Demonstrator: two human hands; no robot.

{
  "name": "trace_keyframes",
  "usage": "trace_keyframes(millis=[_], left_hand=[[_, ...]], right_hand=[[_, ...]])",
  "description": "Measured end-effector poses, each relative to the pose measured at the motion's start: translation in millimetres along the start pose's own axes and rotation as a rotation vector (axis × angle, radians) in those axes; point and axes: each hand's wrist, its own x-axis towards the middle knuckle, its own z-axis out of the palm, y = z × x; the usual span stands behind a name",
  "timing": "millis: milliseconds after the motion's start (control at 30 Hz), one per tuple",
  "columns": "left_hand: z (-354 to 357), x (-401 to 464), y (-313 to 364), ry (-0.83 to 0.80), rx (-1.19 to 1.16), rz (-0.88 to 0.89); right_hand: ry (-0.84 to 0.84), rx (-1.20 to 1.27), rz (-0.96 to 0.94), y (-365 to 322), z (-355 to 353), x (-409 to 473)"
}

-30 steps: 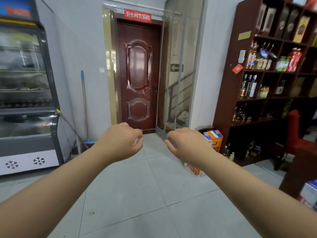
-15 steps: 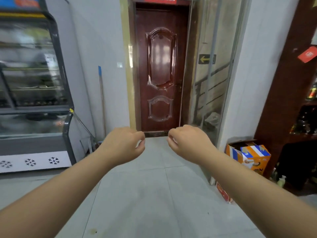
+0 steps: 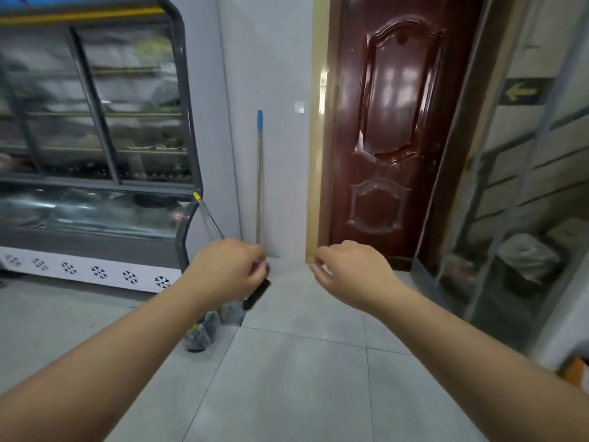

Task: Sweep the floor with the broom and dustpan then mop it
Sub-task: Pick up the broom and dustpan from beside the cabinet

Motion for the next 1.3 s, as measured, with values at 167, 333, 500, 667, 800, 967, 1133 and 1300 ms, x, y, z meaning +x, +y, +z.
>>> trace_keyframes(millis=[167, 333, 500, 667, 800, 967, 1133, 1300], left_hand=[[48.4, 85.6, -56.7, -0.016, -0.012, -0.064], [89.5, 167.8, -107.6, -0.022, -0.023, -0.127], [133.3, 233.4, -136.7, -0.048, -0.049, -0.164], [185.4, 301.1, -167.0, -0.087, -0.048, -0.237], [226.8, 361.1, -189.8, -0.122, -0.033, -0.326], [265.6, 432.3, -219.2, -0.13, -0.066, -0.472], [303.3, 466.6, -257.3, -0.14, -0.231, -0.744], [353.7, 492.5, -308.0, -0.13, -0.295, -0.904]], right_hand=[[-0.039, 0.023, -0.048, 44.7, 51.8, 102.7], [-0.021, 0.056, -0.125, 86.6, 98.4, 197.7], [-0.044, 0.091, -0.164, 125.6, 152.5, 266.3], [-0.071, 0.138, -0.231, 164.8, 214.9, 341.8], [-0.108, 0.179, -0.298, 202.9, 265.5, 413.5], [-0.113, 0.281, -0.357, 242.3, 318.6, 504.3], [-0.199, 0.404, -0.404, 257.0, 379.6, 569.8], [-0.295, 0.444, -0.427, 260.4, 445.7, 639.2]])
